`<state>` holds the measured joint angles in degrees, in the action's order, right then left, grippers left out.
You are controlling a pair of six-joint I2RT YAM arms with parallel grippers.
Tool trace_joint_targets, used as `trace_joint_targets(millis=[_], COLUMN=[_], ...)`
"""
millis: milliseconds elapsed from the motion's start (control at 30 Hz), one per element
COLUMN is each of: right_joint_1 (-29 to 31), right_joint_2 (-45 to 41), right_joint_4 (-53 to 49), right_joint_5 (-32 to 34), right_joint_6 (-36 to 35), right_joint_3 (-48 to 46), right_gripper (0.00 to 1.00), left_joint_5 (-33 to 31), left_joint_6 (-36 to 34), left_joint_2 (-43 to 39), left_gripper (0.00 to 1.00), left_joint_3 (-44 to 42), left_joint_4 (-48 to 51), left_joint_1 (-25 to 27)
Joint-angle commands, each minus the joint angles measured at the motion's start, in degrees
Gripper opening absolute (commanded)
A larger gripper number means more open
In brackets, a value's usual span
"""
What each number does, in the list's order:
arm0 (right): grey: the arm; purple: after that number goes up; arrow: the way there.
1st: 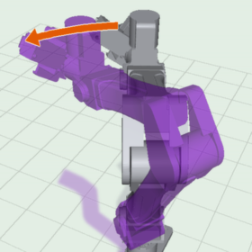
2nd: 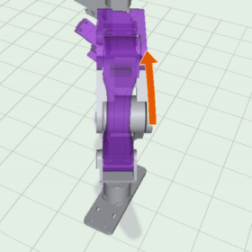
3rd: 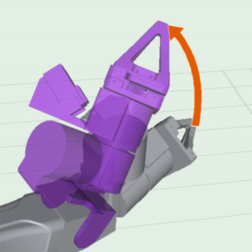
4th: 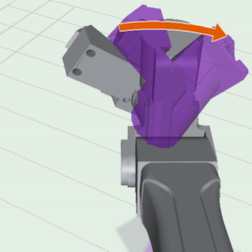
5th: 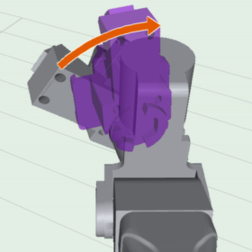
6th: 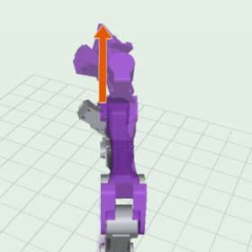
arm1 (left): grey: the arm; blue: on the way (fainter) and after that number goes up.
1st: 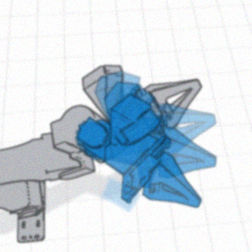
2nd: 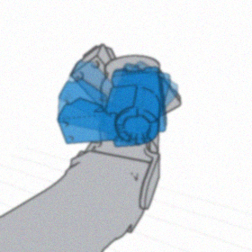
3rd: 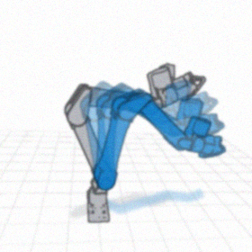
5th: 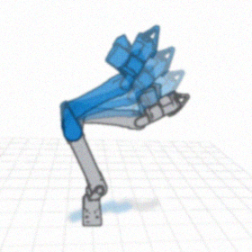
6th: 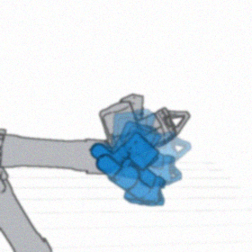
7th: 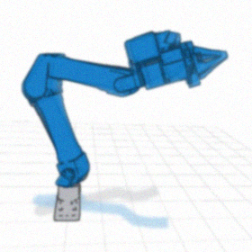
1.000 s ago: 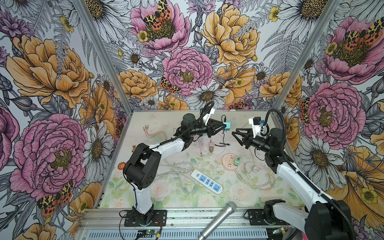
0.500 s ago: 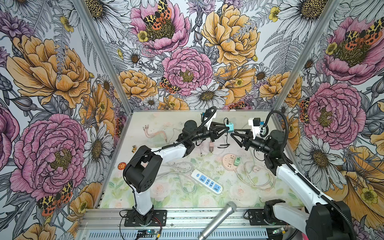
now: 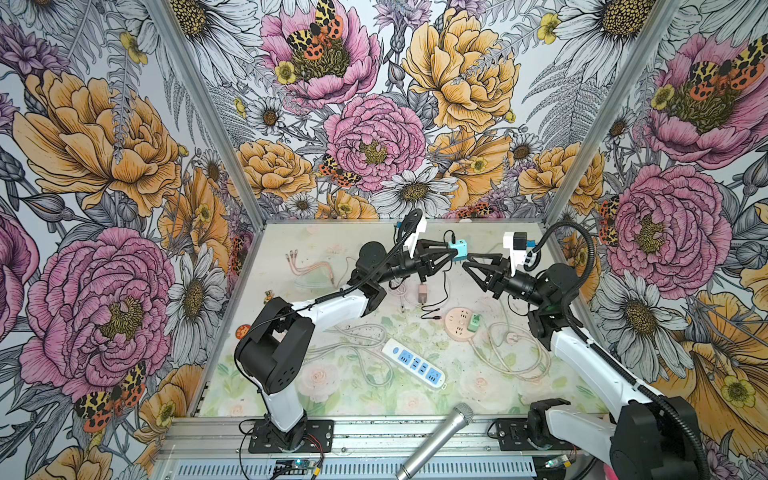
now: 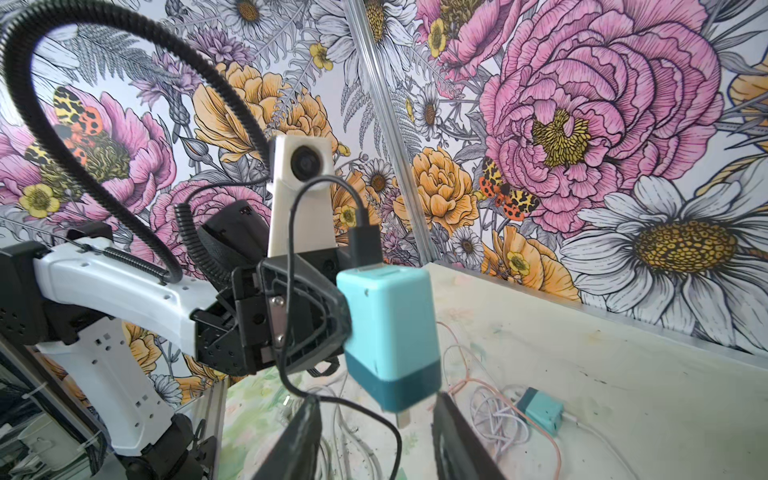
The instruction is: Insert the plug
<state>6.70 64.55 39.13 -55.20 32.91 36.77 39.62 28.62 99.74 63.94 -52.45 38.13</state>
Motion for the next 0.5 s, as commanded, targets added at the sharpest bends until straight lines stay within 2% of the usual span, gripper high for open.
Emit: trace_joint_targets(millis=[0, 467], right_joint_1=[-0.2, -0.2], right_joint_2=[1.3, 3.9], right_joint_4=[7.6, 15.5], right_joint_5=[-3.0, -4.1], right_joint_6=[4.5, 9.4], right_joint_3=[0.3, 0.6], right_gripper=[0.41, 0.36], left_joint_5=[0.8, 4.7], left_joint_6=[1.9, 1.7], left_joint_2=[-1.0, -0.4], left_gripper=[0.07, 0.06], left_joint_3=[-1.0, 1.8], left_joint_4=[-4.9, -2.6], left_joint_1=[0.2, 2.2])
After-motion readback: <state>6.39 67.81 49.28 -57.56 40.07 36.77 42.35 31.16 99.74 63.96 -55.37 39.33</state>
